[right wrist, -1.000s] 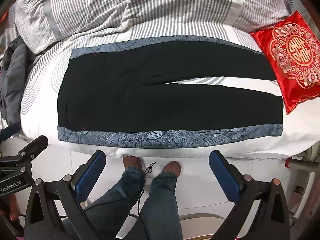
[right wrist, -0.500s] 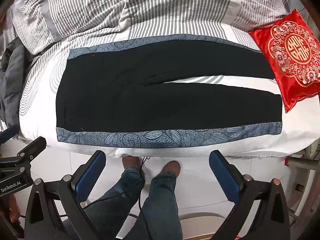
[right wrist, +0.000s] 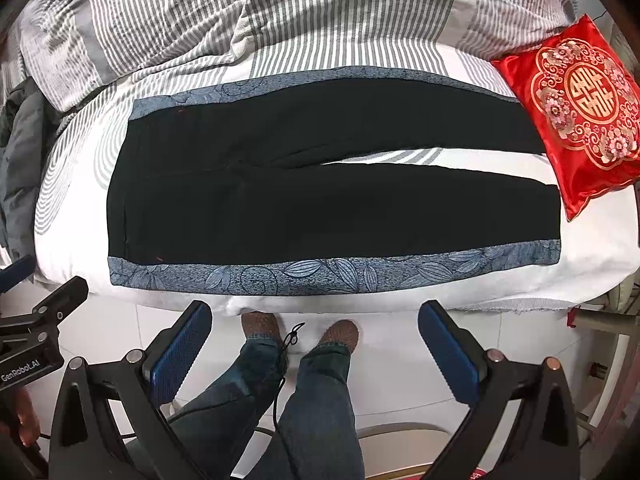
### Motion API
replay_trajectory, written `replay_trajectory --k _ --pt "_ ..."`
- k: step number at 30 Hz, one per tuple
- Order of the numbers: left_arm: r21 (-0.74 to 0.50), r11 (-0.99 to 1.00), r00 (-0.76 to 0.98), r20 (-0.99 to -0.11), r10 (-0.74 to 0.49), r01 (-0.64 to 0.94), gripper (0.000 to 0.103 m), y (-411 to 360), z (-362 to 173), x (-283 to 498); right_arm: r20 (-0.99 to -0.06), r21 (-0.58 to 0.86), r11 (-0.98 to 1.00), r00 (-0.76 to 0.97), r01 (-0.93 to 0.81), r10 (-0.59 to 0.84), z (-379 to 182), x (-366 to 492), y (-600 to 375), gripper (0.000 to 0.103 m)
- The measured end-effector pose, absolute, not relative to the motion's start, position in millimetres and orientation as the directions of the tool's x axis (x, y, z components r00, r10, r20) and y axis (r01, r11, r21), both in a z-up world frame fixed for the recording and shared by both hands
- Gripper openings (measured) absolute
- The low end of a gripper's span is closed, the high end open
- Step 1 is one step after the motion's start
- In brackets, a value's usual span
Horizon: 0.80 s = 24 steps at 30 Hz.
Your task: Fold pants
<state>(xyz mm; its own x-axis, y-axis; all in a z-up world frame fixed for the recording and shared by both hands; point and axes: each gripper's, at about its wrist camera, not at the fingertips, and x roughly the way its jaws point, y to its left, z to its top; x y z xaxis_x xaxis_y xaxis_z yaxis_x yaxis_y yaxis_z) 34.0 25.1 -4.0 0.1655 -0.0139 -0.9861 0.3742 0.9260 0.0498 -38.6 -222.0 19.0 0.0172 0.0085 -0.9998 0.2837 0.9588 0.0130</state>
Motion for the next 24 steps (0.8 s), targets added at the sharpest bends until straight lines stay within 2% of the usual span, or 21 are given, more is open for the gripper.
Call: replay_trajectory --k 24 --pt "0.038 0.929 0.145 -0.989 -0.017 0.367 0.103 27.6 -10.7 34.4 -1.0 0.026 0.952 -0.002 0.306 0.028 10.7 -42.0 -224.3 0.103"
